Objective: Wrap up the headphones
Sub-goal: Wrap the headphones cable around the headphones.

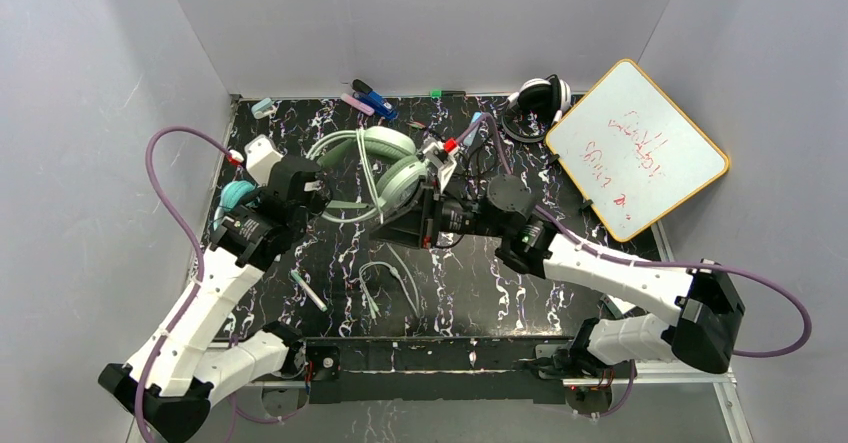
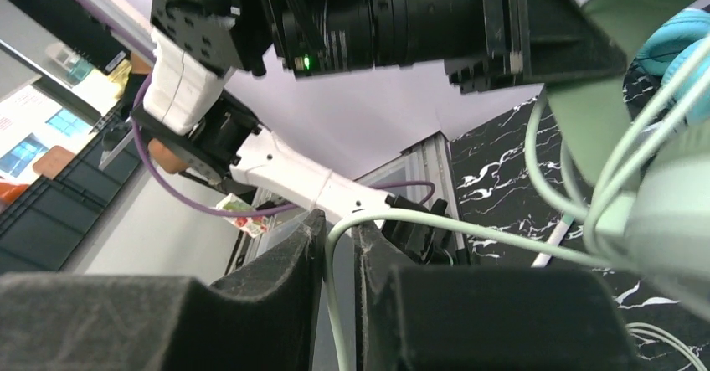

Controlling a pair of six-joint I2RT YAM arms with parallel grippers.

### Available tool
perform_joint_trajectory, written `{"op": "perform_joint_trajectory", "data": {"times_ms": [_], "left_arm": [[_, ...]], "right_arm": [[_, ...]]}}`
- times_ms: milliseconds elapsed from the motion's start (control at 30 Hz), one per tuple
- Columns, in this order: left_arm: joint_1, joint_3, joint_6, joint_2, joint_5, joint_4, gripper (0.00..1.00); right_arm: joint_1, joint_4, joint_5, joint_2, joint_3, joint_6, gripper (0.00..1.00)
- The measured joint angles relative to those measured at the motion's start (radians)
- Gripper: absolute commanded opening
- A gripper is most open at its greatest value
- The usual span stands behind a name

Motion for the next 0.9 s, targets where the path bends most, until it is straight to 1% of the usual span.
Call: {"op": "perform_joint_trajectory", "data": {"times_ms": [133,267,367,433,467,533,567,700,800,900], "left_arm": [[0.0,-0.049,0.121,-0.002,-0.024,0.035,0.0],[0.0,-0.084,0.291,-0.007,-0.033,0.069,0.0],[0.0,-0.103,0.433,-0.041,-0.043,0.09,0.0],[0.0,-0.111,0.52,-0.078,-0.054,0.097,0.0],[0.0,-0.111,0.557,-0.094,-0.059,0.097,0.0],[0.0,-0.112,0.631,-0.119,-0.068,0.097,0.0],[0.0,-0.113,0.655,-0.123,-0.07,0.096,0.0],[0.0,-0.113,0.734,-0.113,-0.063,0.096,0.0],[0.0,-0.113,0.765,-0.089,-0.041,0.087,0.0],[0.0,-0.098,0.779,-0.045,0.026,0.047,0.0]], "right_arm": [[0.0,-0.089,0.029,0.036,0.084,-0.017,0.25],[-0.001,-0.193,0.041,0.061,0.173,-0.047,0.26],[-0.013,-0.256,0.038,0.067,0.207,-0.063,0.26],[-0.024,-0.281,0.028,0.068,0.218,-0.067,0.21],[-0.031,-0.289,0.02,0.068,0.222,-0.068,0.17],[-0.048,-0.299,-0.004,0.068,0.23,-0.065,0.04],[-0.055,-0.302,-0.015,0.068,0.232,-0.066,0.01],[-0.082,-0.354,-0.059,0.069,0.245,-0.072,0.01],[-0.1,-0.433,-0.072,0.07,0.262,-0.108,0.01],[-0.117,-0.542,-0.067,0.072,0.291,-0.178,0.01]]}}
